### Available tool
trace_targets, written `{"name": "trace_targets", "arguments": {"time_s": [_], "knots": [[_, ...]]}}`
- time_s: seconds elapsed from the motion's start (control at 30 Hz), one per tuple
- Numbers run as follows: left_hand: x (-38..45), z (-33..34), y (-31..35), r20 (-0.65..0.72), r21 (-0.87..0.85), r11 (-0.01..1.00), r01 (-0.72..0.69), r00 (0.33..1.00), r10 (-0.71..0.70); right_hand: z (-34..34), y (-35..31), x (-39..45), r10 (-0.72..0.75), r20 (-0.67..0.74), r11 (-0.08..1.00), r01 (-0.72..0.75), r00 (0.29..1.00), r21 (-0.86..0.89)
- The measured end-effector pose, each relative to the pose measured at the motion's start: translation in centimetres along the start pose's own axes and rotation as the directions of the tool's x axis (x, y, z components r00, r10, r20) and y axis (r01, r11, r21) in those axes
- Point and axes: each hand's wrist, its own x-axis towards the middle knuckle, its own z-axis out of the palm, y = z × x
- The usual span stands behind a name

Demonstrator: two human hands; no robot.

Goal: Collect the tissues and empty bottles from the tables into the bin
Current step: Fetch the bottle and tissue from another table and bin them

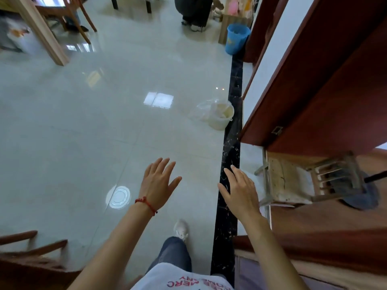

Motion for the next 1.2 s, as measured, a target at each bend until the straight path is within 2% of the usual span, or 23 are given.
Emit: {"name": "trace_targets", "arguments": {"time_s": [0.17, 0.43, 0.7, 0.9, 1.03, 1.2], "knots": [[8.1, -1.5, -2.6, 0.009, 0.027, 1.000, -0.012, 1.000, 0.012, -0.5, -1.2, 8.5, -0.021, -0.037, 1.000, 0.021, 0.999, -0.015], [16.8, -2.3, -4.8, -0.011, 0.007, 0.999, 0.043, 0.999, -0.043, -0.1, -0.8, 18.6, -0.045, 0.005, 0.999, 0.045, 0.999, 0.002], [24.9, -2.6, -6.6, -0.087, -0.005, 0.978, 0.210, 0.974, -0.210, 0.2, -0.2, 31.0, -0.228, -0.015, 0.974, 0.228, 0.973, -0.013], [29.0, -3.1, -6.9, -0.137, -0.039, 0.919, 0.392, 0.909, -0.394, -0.5, -0.9, 40.1, -0.424, 0.012, 0.905, 0.424, 0.906, -0.021], [29.7, -3.5, -7.5, -0.169, -0.067, 0.850, 0.523, 0.833, -0.526, -0.2, -2.8, 44.6, -0.569, 0.038, 0.821, 0.570, 0.821, -0.026], [28.0, -4.0, -9.2, -0.202, -0.090, 0.746, 0.659, 0.722, -0.662, 1.2, -7.0, 47.9, -0.716, 0.072, 0.698, 0.714, 0.695, 0.050]]}}
